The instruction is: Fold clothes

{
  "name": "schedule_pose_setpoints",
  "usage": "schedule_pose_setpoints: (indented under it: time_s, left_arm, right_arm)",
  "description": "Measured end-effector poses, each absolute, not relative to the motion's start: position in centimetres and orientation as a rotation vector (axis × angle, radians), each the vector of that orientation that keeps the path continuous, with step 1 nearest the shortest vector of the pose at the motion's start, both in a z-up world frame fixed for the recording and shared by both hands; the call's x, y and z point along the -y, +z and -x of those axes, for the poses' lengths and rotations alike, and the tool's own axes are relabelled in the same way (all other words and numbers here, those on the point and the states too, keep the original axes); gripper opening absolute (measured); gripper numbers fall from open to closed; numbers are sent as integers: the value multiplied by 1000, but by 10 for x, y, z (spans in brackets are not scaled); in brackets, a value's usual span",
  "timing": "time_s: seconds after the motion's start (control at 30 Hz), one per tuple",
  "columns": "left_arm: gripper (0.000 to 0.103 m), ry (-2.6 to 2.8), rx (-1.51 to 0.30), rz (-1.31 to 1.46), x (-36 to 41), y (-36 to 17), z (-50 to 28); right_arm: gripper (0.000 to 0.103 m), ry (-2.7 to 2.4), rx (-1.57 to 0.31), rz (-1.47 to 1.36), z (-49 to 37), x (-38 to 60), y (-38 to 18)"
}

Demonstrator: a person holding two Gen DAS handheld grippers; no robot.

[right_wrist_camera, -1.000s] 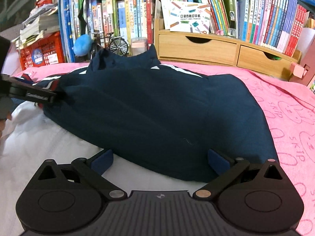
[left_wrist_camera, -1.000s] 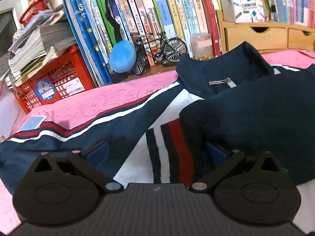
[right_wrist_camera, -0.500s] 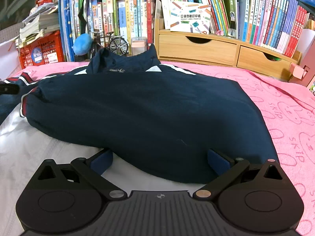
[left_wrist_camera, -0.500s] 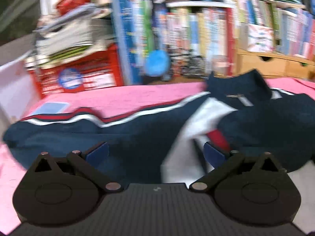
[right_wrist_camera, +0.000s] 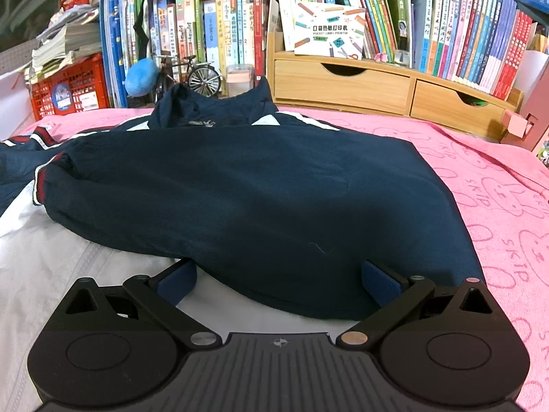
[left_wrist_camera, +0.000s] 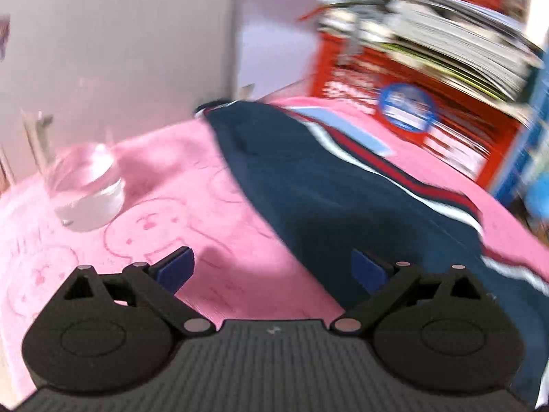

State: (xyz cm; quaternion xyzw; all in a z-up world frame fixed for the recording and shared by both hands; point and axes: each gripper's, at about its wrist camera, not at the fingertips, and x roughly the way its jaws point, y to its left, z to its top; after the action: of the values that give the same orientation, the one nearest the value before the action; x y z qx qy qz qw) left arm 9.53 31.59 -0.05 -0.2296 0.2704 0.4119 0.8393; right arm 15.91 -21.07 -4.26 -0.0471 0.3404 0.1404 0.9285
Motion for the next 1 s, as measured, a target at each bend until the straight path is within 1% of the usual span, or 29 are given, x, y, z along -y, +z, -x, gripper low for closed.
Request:
schedule_pose_setpoints:
  time_s: [0.17, 0.3, 0.33, 0.37, 0.4, 0.43, 0.47, 0.53, 0.6, 0.77, 0.8, 0.9, 0.97, 1.0]
  left_arm:
    - [99, 882, -548, 482, -336, -4, -107]
    - [101, 875, -529, 442, -345, -10, -123]
    - [100, 874, -524, 429, -347, -11, -128]
    - [97, 874, -525, 422, -349, -12, -129]
    - [64, 860, -508, 419, -349, -11, -131]
    - [10, 847, -490, 416, -349, -10, -132]
    - [2, 836, -475, 417, -347, -8, -133]
    - [2, 814, -443, 418, -342, -3, -134]
    - [2, 785, -373, 330, -323, 9, -132]
    - [3, 543, -189, 116, -240, 64, -121]
    - [3, 490, -175, 88, -224, 70, -118]
    - [6, 287, -204, -36, -163, 75, -111]
    - [10, 167, -288, -145, -118, 63, -112]
    - [17, 129, -333, -154, -106, 54, -111]
  right_arm:
    - [103, 275, -697, 93, -159, 209, -43]
    - [103, 270, -697, 92, -159, 209, -43]
    - [103, 270, -697, 92, -159, 209, -43]
    - [103, 269, -697, 93, -159, 208, -43]
    - [103, 267, -697, 92, -159, 208, -43]
    - [103, 265, -696, 91, -159, 208, -43]
    - [103, 263, -697, 90, -159, 208, -43]
    - [103, 257, -697, 88, -159, 207, -43]
    - [103, 249, -696, 85, -159, 206, -43]
    - [103, 245, -696, 83, -159, 206, -43]
    - [103, 244, -696, 83, -159, 206, -43]
    - [103, 241, -695, 82, -159, 206, -43]
    - [103, 239, -695, 81, -159, 206, -44]
    - [103, 239, -695, 81, -159, 206, -44]
